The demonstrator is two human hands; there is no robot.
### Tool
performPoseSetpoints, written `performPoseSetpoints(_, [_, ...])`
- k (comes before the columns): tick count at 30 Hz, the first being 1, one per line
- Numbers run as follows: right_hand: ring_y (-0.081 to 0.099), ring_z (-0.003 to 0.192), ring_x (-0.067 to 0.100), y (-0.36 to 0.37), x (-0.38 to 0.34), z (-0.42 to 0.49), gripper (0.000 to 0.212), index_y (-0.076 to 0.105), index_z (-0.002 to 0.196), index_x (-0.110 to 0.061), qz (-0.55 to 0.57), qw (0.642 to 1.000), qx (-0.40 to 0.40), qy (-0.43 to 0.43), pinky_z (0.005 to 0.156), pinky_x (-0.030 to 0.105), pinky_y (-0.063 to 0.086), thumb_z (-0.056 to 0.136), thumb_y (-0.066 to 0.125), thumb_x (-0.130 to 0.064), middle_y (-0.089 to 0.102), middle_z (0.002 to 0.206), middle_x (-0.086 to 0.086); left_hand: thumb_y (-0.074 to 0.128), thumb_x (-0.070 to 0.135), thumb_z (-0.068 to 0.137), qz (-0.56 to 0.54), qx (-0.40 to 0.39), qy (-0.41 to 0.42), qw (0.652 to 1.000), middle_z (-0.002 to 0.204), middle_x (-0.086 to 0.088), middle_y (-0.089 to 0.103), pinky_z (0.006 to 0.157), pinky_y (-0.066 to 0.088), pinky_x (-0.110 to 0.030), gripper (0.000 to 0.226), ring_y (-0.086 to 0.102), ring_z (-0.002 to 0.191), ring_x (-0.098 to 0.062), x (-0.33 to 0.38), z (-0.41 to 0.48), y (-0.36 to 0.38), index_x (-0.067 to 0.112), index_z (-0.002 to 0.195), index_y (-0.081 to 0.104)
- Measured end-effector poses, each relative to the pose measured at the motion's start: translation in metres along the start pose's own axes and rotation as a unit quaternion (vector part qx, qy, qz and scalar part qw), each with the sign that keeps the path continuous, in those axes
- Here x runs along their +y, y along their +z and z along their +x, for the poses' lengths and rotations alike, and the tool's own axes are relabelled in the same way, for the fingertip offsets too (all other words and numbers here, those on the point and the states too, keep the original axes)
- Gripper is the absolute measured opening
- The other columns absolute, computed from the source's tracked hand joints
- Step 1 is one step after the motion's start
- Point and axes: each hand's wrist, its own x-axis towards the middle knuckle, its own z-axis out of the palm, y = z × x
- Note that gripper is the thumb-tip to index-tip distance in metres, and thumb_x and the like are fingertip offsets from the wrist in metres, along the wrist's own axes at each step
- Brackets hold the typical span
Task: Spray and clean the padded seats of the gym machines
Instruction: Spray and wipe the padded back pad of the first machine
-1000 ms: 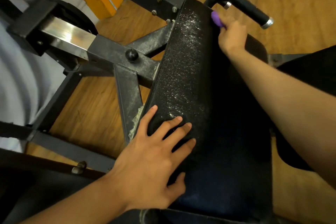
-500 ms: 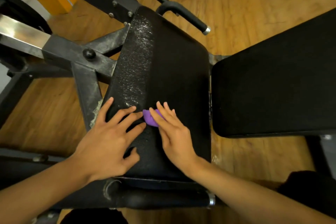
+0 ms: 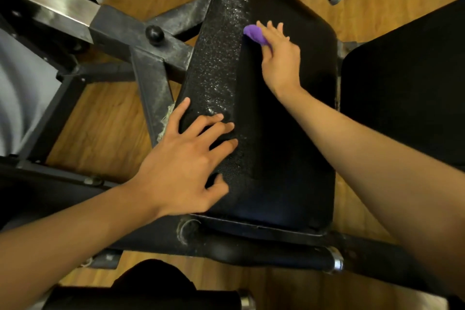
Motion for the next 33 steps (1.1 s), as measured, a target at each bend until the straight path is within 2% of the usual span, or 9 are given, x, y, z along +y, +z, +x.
performPoseSetpoints(5, [0.036, 0.145, 0.026, -0.012, -0.008, -0.085, 0.049, 0.056, 0.142, -0.017, 0.014, 0.998, -0.021, -0.054, 0.122, 0.044, 0.026, 0.095, 0.053, -0.001, 0.048, 0.151, 0.011, 0.053, 0.043, 0.078, -0.022, 0.024, 0.0, 0.999, 0.135, -0.005, 0.062, 0.119, 0.016, -0.068, 0.055, 0.051, 0.135, -0.028, 0.0, -0.002, 0.001, 0.015, 0.122, 0.072])
performPoseSetpoints(10, [0.031, 0.149, 0.017, -0.039, -0.017, -0.183, 0.052, 0.053, 0.144, -0.018, 0.044, 0.992, -0.089, -0.084, 0.124, 0.042, 0.023, 0.096, 0.057, 0.001, 0.044, 0.154, 0.005, 0.055, 0.039, 0.078, -0.035, 0.047, 0.006, 0.998, 0.125, -0.004, 0.066, 0.12, 0.016, -0.068, 0.047, 0.056, 0.128, -0.028, 0.0, -0.003, 0.003, 0.013, 0.112, 0.075])
performPoseSetpoints(13, [0.026, 0.151, 0.019, -0.055, -0.012, -0.218, 0.052, 0.05, 0.146, -0.017, 0.047, 0.976, -0.156, -0.148, 0.125, 0.042, 0.02, 0.097, 0.059, 0.0, 0.039, 0.157, 0.004, 0.055, 0.036, 0.079, -0.05, 0.056, 0.017, 0.997, 0.122, -0.003, 0.068, 0.12, 0.016, -0.068, 0.042, 0.058, 0.126, -0.028, 0.0, -0.004, 0.002, 0.012, 0.107, 0.076])
performPoseSetpoints(15, [0.024, 0.151, 0.022, -0.057, -0.005, -0.212, 0.049, 0.05, 0.146, -0.014, 0.035, 0.964, -0.18, -0.194, 0.125, 0.042, 0.02, 0.098, 0.056, -0.003, 0.038, 0.158, 0.007, 0.055, 0.035, 0.079, -0.056, 0.064, 0.017, 0.996, 0.121, -0.003, 0.069, 0.12, 0.016, -0.068, 0.042, 0.059, 0.125, -0.027, -0.001, -0.004, 0.002, 0.012, 0.107, 0.076])
performPoseSetpoints(18, [0.026, 0.15, 0.03, -0.048, 0.005, -0.176, 0.045, 0.051, 0.144, -0.008, 0.023, 0.961, -0.155, -0.227, 0.124, 0.047, 0.021, 0.099, 0.052, 0.001, 0.04, 0.156, 0.013, 0.056, 0.034, 0.078, -0.06, 0.07, 0.018, 0.996, 0.12, -0.003, 0.069, 0.119, 0.017, -0.069, 0.041, 0.059, 0.125, -0.027, -0.001, -0.003, 0.003, 0.011, 0.106, 0.076])
performPoseSetpoints(24, [0.022, 0.149, 0.039, -0.024, 0.013, -0.063, 0.055, 0.048, 0.147, -0.011, -0.019, 0.986, -0.076, -0.148, 0.124, 0.05, 0.017, 0.095, 0.046, 0.009, 0.038, 0.156, 0.015, 0.058, 0.033, 0.076, -0.062, 0.057, 0.017, 0.996, 0.12, -0.003, 0.069, 0.118, 0.016, -0.07, 0.04, 0.059, 0.125, -0.027, -0.002, -0.001, 0.001, 0.011, 0.103, 0.076])
performPoseSetpoints(29, [0.019, 0.152, 0.026, -0.018, 0.006, -0.038, 0.064, 0.03, 0.157, -0.026, -0.047, 0.986, -0.079, -0.138, 0.125, 0.037, 0.018, 0.101, 0.041, 0.003, 0.032, 0.161, 0.008, 0.059, 0.032, 0.075, -0.062, 0.058, 0.021, 0.996, 0.119, -0.004, 0.07, 0.118, 0.017, -0.07, 0.04, 0.059, 0.125, -0.028, -0.003, -0.002, 0.002, 0.011, 0.103, 0.076])
performPoseSetpoints(33, [0.029, 0.149, 0.029, -0.029, 0.009, -0.07, 0.058, 0.048, 0.148, -0.021, -0.025, 0.978, -0.104, -0.18, 0.124, 0.035, 0.019, 0.098, 0.045, 0.008, 0.04, 0.156, 0.012, 0.059, 0.032, 0.075, -0.065, 0.06, 0.019, 0.996, 0.119, -0.003, 0.07, 0.117, 0.018, -0.071, 0.038, 0.059, 0.124, -0.027, -0.003, -0.002, 0.001, 0.011, 0.102, 0.076])
